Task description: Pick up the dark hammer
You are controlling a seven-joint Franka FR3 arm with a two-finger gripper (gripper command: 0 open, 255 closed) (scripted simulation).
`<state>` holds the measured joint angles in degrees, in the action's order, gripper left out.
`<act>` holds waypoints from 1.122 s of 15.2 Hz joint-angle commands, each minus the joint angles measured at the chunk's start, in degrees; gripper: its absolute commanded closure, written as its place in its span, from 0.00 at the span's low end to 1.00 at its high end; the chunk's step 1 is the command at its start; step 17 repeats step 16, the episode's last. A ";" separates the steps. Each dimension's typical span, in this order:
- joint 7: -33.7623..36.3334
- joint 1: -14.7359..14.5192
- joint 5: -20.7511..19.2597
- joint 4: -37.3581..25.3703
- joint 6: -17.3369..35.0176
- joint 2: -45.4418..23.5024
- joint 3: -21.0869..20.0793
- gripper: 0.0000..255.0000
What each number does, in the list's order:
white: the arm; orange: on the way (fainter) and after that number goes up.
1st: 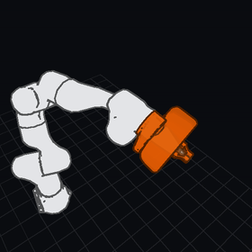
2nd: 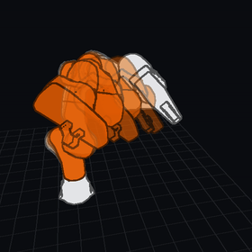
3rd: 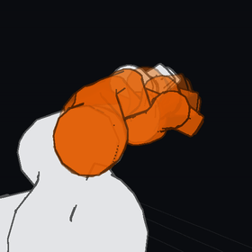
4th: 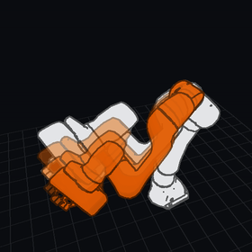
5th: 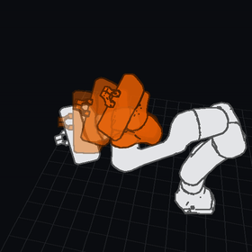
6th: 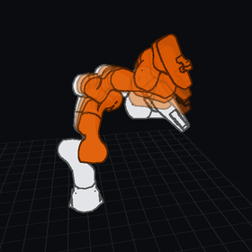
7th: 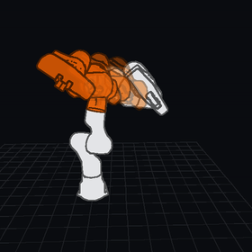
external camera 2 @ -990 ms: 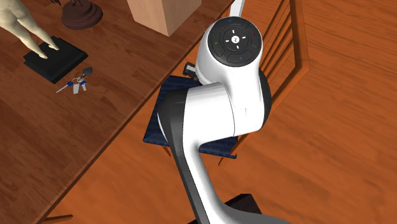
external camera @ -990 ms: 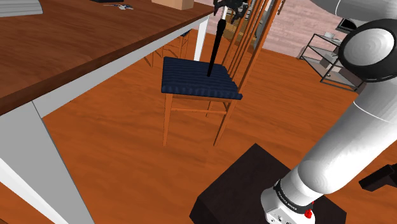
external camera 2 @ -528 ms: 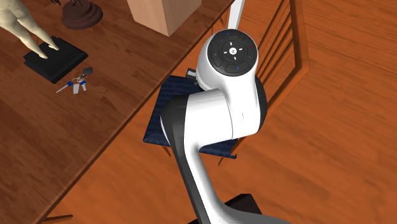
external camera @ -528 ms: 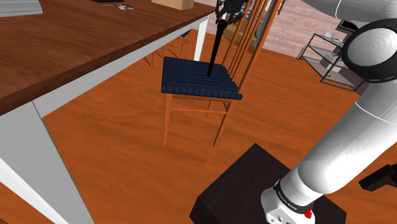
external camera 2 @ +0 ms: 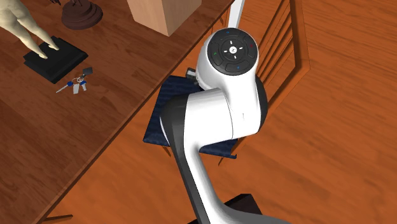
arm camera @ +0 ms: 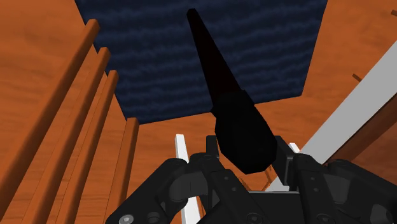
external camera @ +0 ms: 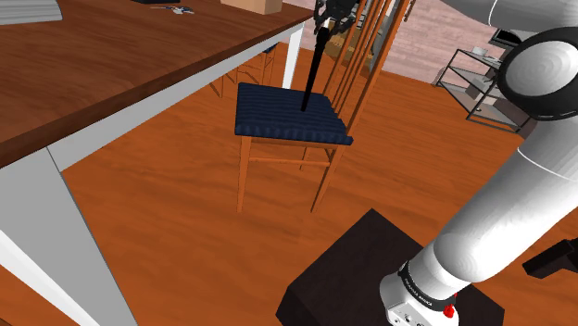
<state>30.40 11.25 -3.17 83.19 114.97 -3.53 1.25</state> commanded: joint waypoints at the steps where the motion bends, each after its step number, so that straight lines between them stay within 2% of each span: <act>1: -0.04 -0.02 0.02 -1.79 -1.33 -0.48 -0.02 1.00; 8: -0.40 -0.01 0.21 -11.31 -7.94 -3.38 -0.02 1.00; 14: -0.76 0.02 0.39 -21.81 -14.54 -7.27 -0.01 1.00; 17: -0.76 0.02 0.39 -22.11 -14.72 -7.39 -0.01 1.00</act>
